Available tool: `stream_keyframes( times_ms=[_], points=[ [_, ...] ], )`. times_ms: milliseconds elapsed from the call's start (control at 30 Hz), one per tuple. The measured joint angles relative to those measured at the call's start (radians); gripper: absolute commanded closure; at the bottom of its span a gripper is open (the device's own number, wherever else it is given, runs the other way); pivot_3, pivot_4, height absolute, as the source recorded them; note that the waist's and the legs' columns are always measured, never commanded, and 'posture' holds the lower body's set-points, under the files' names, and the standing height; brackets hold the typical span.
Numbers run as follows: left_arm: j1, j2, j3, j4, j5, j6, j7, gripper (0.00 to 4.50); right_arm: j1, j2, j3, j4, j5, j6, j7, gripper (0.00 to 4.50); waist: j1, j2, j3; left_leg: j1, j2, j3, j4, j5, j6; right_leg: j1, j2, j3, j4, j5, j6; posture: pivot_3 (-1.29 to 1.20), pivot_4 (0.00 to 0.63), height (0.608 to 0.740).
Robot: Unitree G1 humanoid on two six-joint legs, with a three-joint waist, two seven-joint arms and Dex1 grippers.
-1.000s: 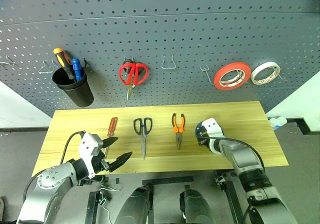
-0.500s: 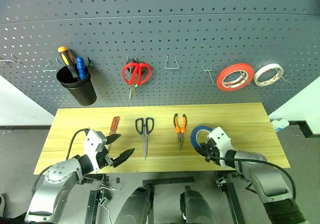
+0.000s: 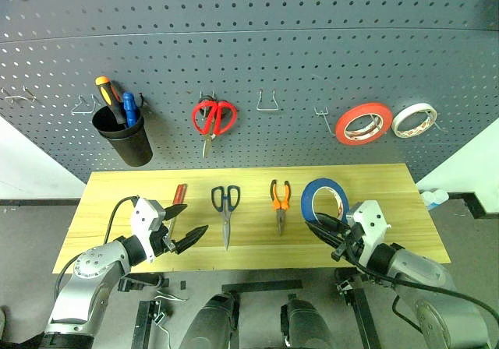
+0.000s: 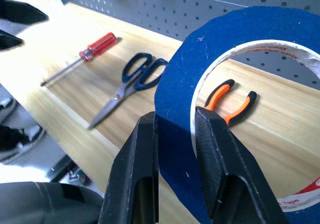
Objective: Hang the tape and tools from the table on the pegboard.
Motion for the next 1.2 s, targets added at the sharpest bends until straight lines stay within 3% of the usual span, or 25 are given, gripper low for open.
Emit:
stream_keyframes(
  times_ms=[600,1200],
  points=[
    [-0.035,-0.024,-0.002,0.049,0.006,-0.018,-0.007,0.0,-0.134,0.107,0.029,-0.033,-0.038,-0.104,-0.218,3.82,-0.027,0.001,-0.026,0.002,0.0,0.0,0.002,0.001,-0.001,0.0,0.001,0.001,0.006,0.001,-0.001,-0.02,0.101,0.74],
    [-0.025,-0.035,0.008,0.041,-0.01,-0.015,0.011,0.0,-0.364,0.181,0.139,0.236,-0.126,-0.243,-0.258,3.82,-0.025,0.002,-0.034,0.004,0.0,0.0,0.003,0.002,-0.001,-0.001,0.001,0.002,0.013,0.001,-0.001,0.02,0.111,0.74]
  ],
)
